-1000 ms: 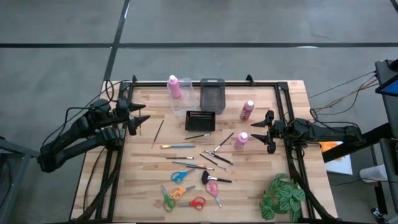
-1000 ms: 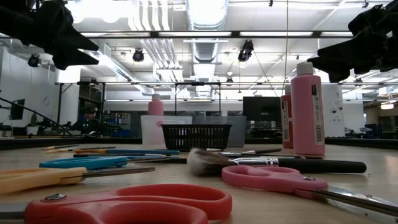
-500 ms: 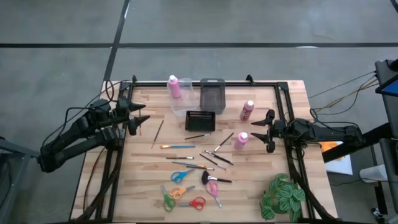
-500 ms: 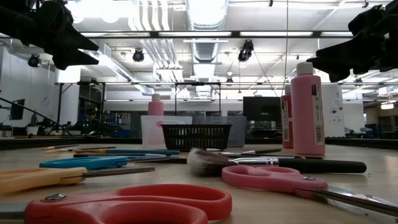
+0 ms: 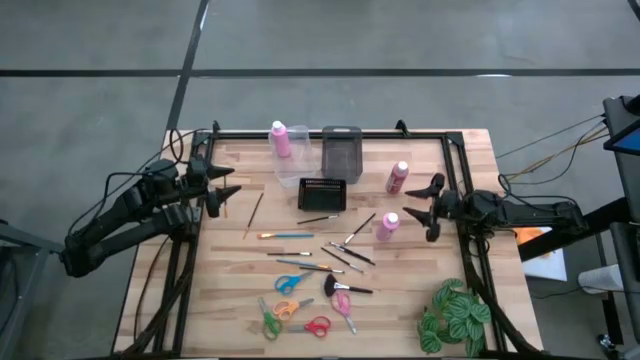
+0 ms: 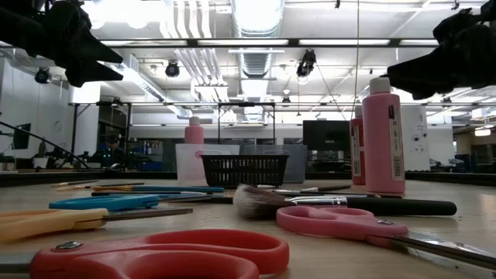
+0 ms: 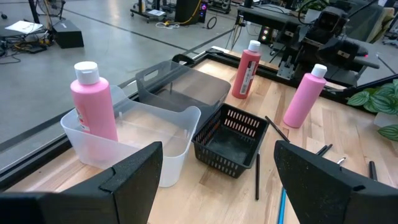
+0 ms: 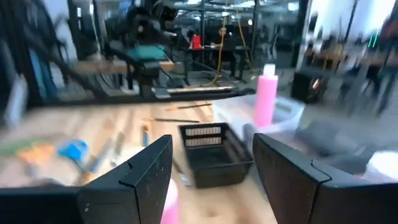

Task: Pick & Place Paint Supplies
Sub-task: Put the pink paint bottle into the transparent bin

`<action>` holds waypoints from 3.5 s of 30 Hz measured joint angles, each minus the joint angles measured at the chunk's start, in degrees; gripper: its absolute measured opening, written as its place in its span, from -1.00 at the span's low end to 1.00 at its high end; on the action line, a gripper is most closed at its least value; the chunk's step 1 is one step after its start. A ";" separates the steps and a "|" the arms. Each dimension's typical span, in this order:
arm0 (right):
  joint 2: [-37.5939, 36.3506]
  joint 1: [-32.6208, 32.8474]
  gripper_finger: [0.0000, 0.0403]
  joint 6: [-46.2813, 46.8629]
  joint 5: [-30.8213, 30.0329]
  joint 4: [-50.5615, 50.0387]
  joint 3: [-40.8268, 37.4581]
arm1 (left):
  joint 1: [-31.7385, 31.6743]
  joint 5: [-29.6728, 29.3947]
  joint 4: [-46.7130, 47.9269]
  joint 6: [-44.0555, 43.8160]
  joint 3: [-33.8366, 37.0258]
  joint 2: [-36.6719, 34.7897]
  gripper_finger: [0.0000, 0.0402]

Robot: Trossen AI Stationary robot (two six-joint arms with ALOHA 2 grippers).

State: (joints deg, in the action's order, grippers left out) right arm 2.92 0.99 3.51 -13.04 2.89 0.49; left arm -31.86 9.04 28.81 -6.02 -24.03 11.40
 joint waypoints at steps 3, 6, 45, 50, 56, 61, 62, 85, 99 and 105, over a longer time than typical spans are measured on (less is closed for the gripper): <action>-0.02 -0.01 0.10 11.77 -0.44 0.17 0.00 | 0.00 0.00 0.01 0.00 0.00 0.00 0.55; 0.30 -0.02 0.10 16.36 -4.64 2.07 0.00 | 0.00 0.00 0.01 0.00 0.00 0.00 0.55; 73.42 1.73 0.10 26.80 7.55 -67.81 73.43 | -0.02 0.00 1.56 0.00 0.00 0.00 0.55; 78.07 1.86 0.10 31.92 7.75 -73.15 76.62 | -0.02 0.00 1.55 0.00 0.00 0.00 0.55; 79.21 1.90 0.11 36.77 9.20 -73.92 76.09 | -0.01 0.00 1.56 0.00 0.00 -0.02 0.55; 78.31 1.88 0.35 38.08 9.01 -73.46 75.28 | -0.02 -0.02 1.61 0.00 0.00 -0.02 0.55; 78.16 1.90 0.42 37.93 8.92 -73.43 75.07 | -0.02 -0.01 1.63 0.00 0.00 -0.02 0.55; 81.68 1.78 0.78 36.52 10.68 -65.59 65.18 | -0.02 -0.01 2.12 0.00 -0.02 0.00 0.55; 81.57 1.77 0.46 36.87 11.96 -61.89 61.72 | -0.02 -0.01 2.35 0.00 -0.02 0.07 0.55; 81.55 1.77 0.16 37.05 12.02 -62.24 61.29 | -0.02 -0.01 2.35 0.00 -0.02 0.07 0.55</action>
State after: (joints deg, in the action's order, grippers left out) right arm 84.47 2.76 40.56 -1.02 -59.35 61.78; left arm -31.88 9.03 31.16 -6.02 -24.05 11.46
